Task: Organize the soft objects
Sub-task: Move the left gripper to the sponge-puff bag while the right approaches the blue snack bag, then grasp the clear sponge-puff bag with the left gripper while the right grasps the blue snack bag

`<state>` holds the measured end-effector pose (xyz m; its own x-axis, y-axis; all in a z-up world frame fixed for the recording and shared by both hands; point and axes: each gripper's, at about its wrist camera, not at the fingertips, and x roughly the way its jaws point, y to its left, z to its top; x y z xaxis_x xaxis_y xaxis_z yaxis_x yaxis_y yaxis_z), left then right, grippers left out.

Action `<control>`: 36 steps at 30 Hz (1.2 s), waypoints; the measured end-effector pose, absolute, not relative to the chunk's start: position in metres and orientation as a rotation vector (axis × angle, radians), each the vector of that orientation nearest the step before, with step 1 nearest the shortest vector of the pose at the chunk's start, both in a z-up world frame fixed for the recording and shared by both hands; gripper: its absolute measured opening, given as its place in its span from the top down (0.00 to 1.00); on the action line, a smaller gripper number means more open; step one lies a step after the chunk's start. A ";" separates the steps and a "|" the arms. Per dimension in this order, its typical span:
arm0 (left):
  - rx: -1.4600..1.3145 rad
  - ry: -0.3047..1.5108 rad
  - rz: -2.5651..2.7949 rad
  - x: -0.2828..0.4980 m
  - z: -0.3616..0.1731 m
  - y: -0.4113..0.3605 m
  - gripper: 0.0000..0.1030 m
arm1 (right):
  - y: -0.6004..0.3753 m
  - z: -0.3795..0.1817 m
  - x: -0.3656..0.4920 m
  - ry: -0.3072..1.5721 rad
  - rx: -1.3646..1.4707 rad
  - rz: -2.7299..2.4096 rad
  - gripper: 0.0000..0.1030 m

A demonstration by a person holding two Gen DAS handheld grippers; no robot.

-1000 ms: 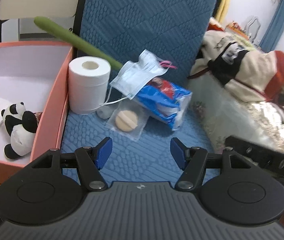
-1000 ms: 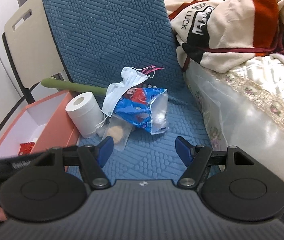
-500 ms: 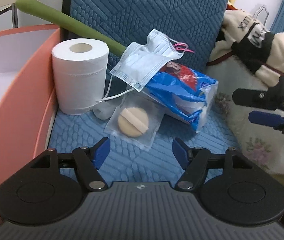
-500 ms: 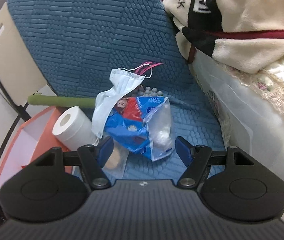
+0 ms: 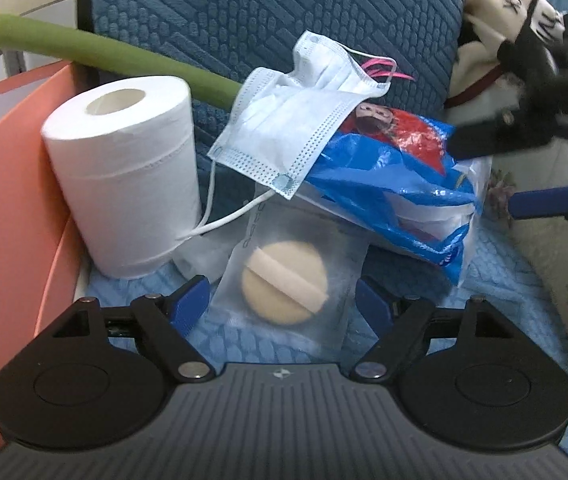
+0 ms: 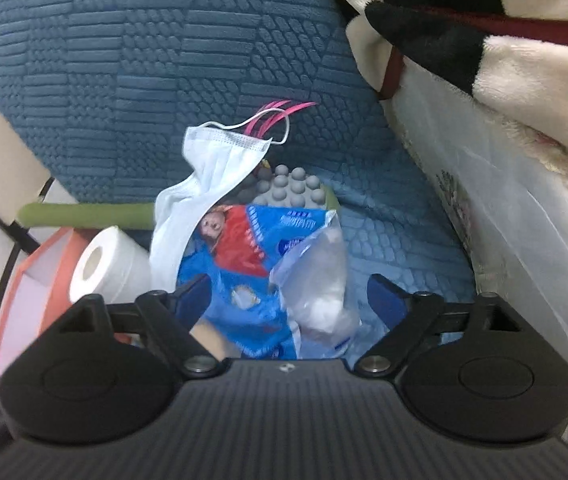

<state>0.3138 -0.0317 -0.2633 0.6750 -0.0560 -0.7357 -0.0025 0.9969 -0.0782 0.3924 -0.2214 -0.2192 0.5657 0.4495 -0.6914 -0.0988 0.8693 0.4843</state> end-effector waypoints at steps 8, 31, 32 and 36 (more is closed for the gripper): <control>0.011 0.823 -0.052 0.317 -0.275 -0.041 0.19 | -0.207 -0.224 0.416 0.945 0.386 0.346 0.17; -0.020 0.792 -0.021 0.308 -0.261 -0.028 0.57 | -0.183 -0.224 0.408 0.988 0.250 0.425 0.64; -0.031 0.792 -0.020 0.306 -0.259 -0.028 0.58 | -0.182 -0.223 0.406 0.982 0.238 0.429 0.68; -0.052 0.799 -0.011 0.296 -0.253 -0.027 0.61 | -0.182 -0.217 0.399 0.963 0.217 0.438 0.73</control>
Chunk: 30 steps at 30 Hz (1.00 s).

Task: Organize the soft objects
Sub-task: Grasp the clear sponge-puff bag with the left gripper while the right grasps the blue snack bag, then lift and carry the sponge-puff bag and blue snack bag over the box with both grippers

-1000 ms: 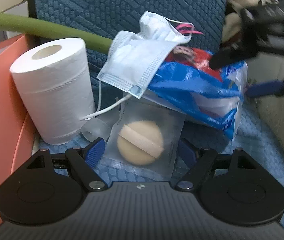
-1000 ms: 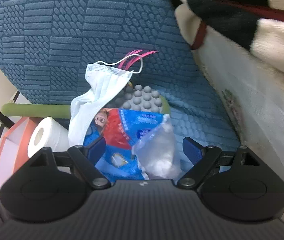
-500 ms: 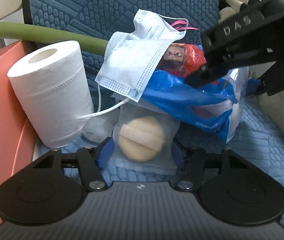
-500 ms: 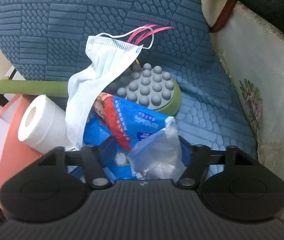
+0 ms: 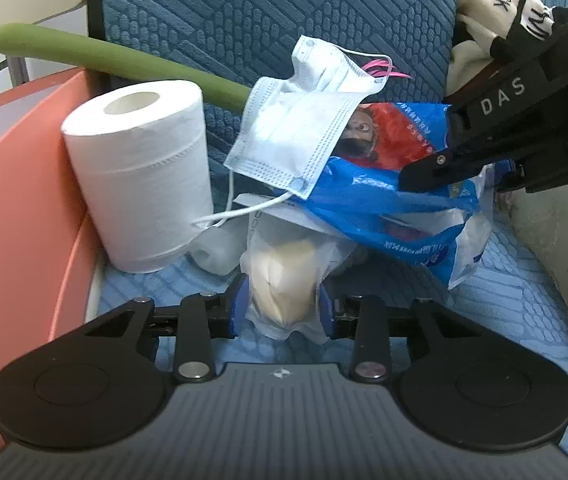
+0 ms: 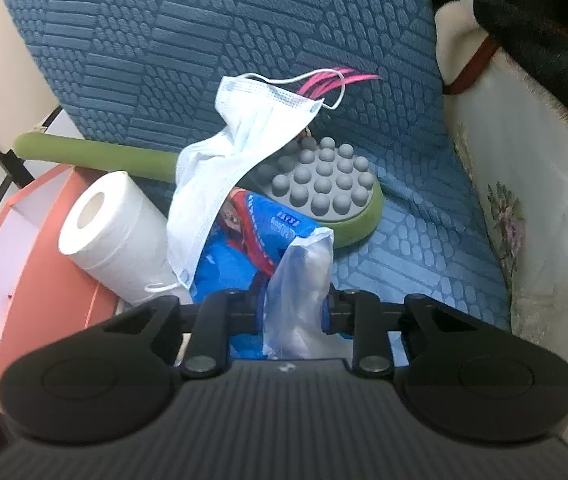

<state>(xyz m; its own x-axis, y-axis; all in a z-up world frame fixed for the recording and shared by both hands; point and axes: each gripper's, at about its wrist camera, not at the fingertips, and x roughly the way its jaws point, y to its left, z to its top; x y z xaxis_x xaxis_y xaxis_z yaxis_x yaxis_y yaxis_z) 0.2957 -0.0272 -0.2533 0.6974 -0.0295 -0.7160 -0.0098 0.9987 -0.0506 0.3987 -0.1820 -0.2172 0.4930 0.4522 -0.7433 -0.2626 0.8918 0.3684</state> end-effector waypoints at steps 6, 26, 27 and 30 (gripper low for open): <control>-0.127 0.811 -0.006 0.282 -0.244 -0.016 0.61 | -0.189 -0.209 0.381 0.934 0.199 0.427 0.74; -0.279 0.850 -0.005 0.225 -0.226 0.014 0.61 | -0.196 -0.191 0.310 0.825 0.110 0.237 0.74; -0.279 0.850 -0.007 0.223 -0.225 0.015 0.61 | -0.197 -0.189 0.305 0.812 0.112 0.226 0.74; -0.289 0.851 -0.013 0.217 -0.221 0.016 0.61 | -0.202 -0.187 0.293 0.800 0.119 0.202 0.74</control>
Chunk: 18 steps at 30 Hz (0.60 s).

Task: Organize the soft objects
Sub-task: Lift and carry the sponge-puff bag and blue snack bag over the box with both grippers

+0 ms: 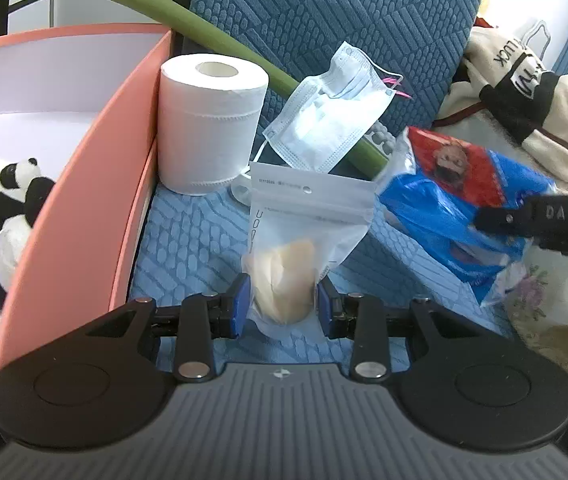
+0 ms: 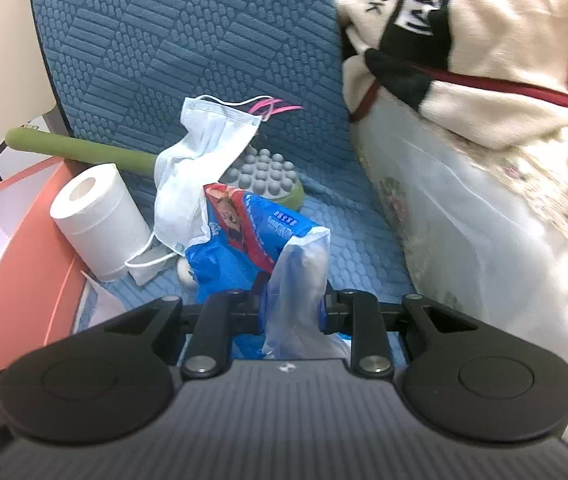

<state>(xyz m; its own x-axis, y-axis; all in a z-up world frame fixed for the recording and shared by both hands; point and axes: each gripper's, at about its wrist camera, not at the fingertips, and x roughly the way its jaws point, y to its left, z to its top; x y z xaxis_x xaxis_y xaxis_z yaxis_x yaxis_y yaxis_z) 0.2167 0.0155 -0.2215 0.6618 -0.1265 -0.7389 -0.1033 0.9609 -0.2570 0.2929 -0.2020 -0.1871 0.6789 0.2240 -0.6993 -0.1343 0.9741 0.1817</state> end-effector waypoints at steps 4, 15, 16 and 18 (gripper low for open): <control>-0.313 0.854 -0.017 0.208 -0.218 0.019 0.61 | -0.204 -0.189 0.276 0.809 0.122 0.179 0.74; -0.328 0.875 -0.038 0.184 -0.209 0.024 0.61 | -0.181 -0.197 0.232 0.852 0.035 0.179 0.73; -0.329 0.876 -0.041 0.181 -0.208 0.025 0.61 | -0.178 -0.198 0.229 0.854 0.015 0.180 0.73; -0.331 0.879 -0.042 0.178 -0.207 0.026 0.61 | -0.170 -0.202 0.224 0.860 -0.038 0.191 0.72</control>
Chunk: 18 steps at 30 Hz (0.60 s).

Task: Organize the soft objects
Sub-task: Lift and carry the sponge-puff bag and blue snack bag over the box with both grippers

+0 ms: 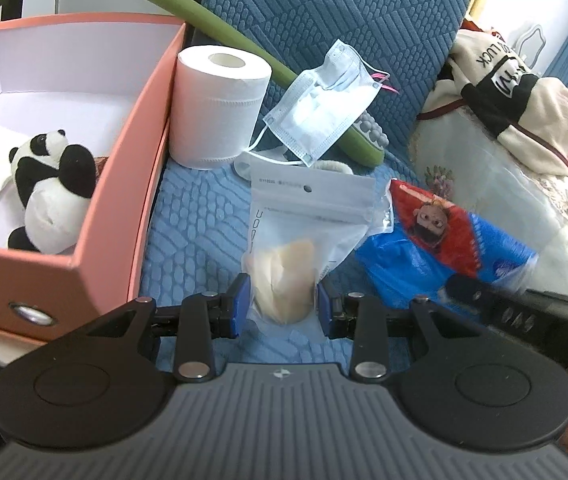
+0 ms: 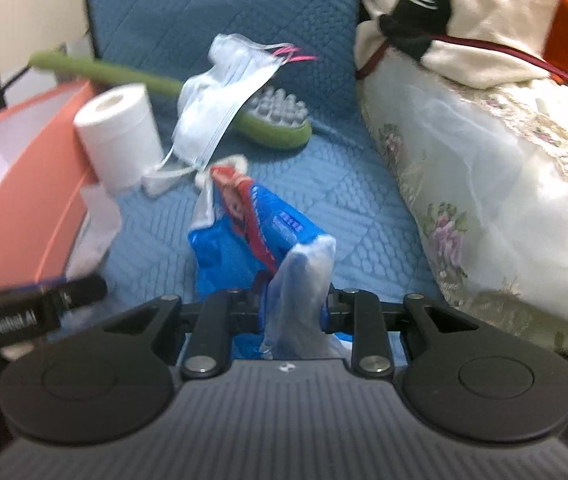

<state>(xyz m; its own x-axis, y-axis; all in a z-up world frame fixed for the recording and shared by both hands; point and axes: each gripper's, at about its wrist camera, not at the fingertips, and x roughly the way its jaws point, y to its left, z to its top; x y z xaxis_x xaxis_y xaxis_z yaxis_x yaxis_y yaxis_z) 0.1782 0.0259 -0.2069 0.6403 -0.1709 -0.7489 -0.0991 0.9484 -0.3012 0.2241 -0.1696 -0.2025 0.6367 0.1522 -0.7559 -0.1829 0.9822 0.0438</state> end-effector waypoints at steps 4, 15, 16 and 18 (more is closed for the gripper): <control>-0.339 0.883 -0.039 0.172 -0.205 0.029 0.61 | -0.154 -0.211 0.217 0.888 -0.108 0.244 0.71; -0.344 0.881 -0.020 0.164 -0.204 0.037 0.61 | -0.144 -0.213 0.204 0.849 -0.086 0.312 0.44; -0.344 0.883 -0.019 0.163 -0.204 0.037 0.61 | -0.145 -0.213 0.206 0.847 -0.083 0.304 0.45; -0.342 0.884 -0.019 0.164 -0.203 0.036 0.61 | -0.147 -0.214 0.207 0.853 -0.070 0.292 0.53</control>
<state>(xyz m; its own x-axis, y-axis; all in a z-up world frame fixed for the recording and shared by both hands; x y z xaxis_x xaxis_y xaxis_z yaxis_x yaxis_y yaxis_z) 0.1638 0.0363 -0.2031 0.6374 -0.1567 -0.7545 -0.1241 0.9455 -0.3012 0.2069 -0.1471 -0.2143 0.6200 0.2264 -0.7512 -0.2819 0.9578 0.0560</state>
